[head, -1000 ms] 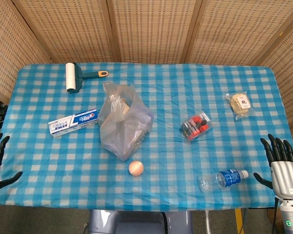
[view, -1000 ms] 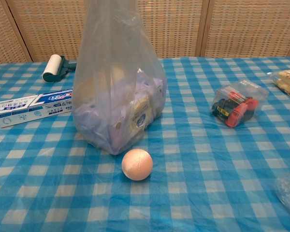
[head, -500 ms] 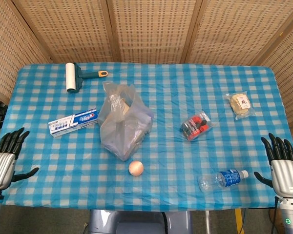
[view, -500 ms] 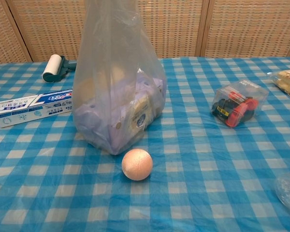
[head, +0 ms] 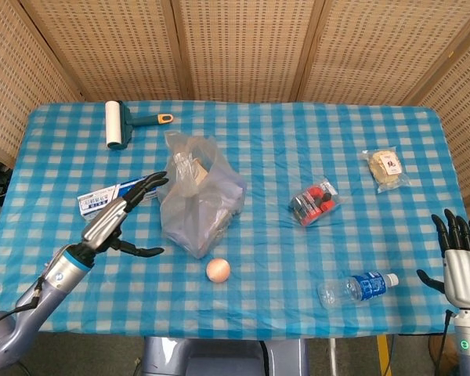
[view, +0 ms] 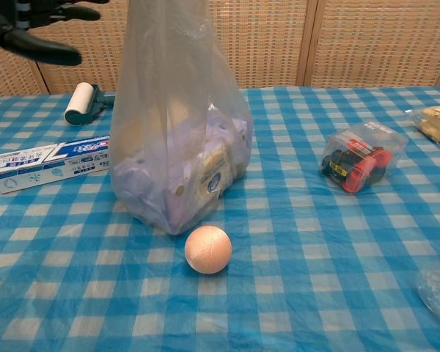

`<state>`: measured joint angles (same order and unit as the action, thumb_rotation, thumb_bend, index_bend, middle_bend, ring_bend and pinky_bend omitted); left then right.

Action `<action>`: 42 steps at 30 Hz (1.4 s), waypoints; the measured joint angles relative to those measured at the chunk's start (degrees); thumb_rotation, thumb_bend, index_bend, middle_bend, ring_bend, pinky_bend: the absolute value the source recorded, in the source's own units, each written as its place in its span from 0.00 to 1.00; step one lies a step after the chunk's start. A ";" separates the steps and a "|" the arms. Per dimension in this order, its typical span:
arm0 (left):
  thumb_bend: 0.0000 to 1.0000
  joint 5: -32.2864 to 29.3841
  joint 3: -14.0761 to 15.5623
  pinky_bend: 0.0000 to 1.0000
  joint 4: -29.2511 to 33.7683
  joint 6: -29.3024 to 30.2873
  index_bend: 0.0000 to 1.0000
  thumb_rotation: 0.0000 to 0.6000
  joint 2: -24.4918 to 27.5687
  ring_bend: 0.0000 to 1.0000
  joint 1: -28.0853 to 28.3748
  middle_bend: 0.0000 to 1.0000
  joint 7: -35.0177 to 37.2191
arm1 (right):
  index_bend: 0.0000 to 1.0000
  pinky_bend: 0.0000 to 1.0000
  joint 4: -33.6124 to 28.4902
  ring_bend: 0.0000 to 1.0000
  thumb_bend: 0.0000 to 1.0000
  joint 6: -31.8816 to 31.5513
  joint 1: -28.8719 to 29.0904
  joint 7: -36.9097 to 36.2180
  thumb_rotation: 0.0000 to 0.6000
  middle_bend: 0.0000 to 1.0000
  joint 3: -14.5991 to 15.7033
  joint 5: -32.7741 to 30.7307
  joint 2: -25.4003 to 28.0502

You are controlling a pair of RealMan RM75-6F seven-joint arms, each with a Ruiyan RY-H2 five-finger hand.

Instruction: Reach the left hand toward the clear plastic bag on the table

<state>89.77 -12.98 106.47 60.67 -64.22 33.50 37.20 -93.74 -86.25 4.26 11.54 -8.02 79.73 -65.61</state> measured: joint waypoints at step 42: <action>0.00 -33.05 -20.07 0.43 -2.61 -16.05 0.67 1.00 -15.07 0.55 19.80 0.64 17.87 | 0.00 0.00 0.81 0.00 0.00 0.90 0.52 0.96 1.00 0.00 -0.19 -2.10 -0.44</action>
<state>56.72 -33.05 103.86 44.62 -79.29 53.31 55.07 -92.93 -85.36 4.78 12.50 -8.20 77.63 -66.05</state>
